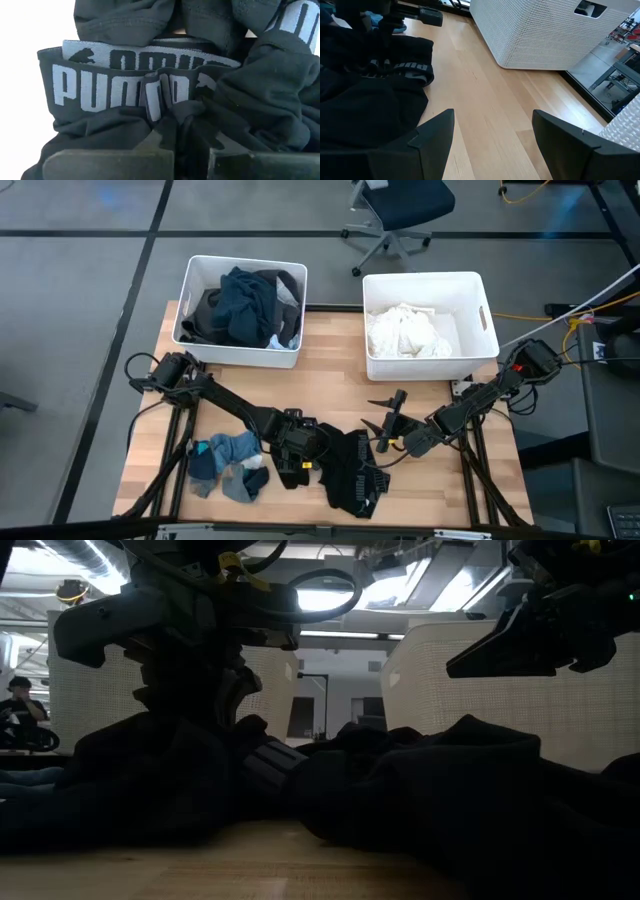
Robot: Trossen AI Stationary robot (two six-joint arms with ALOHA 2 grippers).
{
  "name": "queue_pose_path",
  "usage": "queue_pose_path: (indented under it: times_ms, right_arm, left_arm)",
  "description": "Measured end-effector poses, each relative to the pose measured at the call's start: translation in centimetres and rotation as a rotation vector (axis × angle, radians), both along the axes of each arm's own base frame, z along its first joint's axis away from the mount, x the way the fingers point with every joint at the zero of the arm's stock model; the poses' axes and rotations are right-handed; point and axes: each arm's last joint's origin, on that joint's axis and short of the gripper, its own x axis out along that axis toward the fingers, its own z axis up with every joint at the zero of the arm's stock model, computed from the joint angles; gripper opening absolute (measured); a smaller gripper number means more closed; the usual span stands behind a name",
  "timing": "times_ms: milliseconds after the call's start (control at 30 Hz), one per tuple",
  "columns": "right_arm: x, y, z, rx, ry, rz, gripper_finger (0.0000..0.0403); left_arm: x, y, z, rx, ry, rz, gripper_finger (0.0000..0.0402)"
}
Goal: Sort clothes
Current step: Put the left black boxer into the right white laundry bin
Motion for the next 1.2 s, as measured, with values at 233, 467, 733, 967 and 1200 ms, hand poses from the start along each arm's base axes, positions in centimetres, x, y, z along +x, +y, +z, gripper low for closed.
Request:
queue_pose_path:
  times_ms: [233, 467, 733, 967, 1200]
  right_arm:
    - [0.0, 0.0, 0.0, 0.000, 0.000, 0.000, 0.0270]
    - [0.0, 0.0, 0.0, -0.001, 0.001, 0.000, 0.0270]
    - [0.0, 0.0, 0.0, 0.000, 0.000, 0.000, 0.0270]
    - [0.0, 0.0, 0.0, 0.008, -0.002, 0.001, 0.0270]
    - [0.0, 0.0, 0.0, 0.006, 0.001, 0.000, 0.0270]
  left_arm:
    - [0.0, 0.3, 2.6, 0.056, -0.070, -0.008, 0.0011]
    - [0.3, 0.6, 7.2, 0.112, -0.226, -0.055, 0.0009]
    - [0.6, 2.4, 12.8, 0.203, -0.403, -0.080, 0.0008]
    - [1.4, 4.6, 17.2, 0.324, -0.568, -0.077, 0.0012]
    - [2.9, 7.4, 20.5, 0.436, -0.755, -0.089, 0.0012]
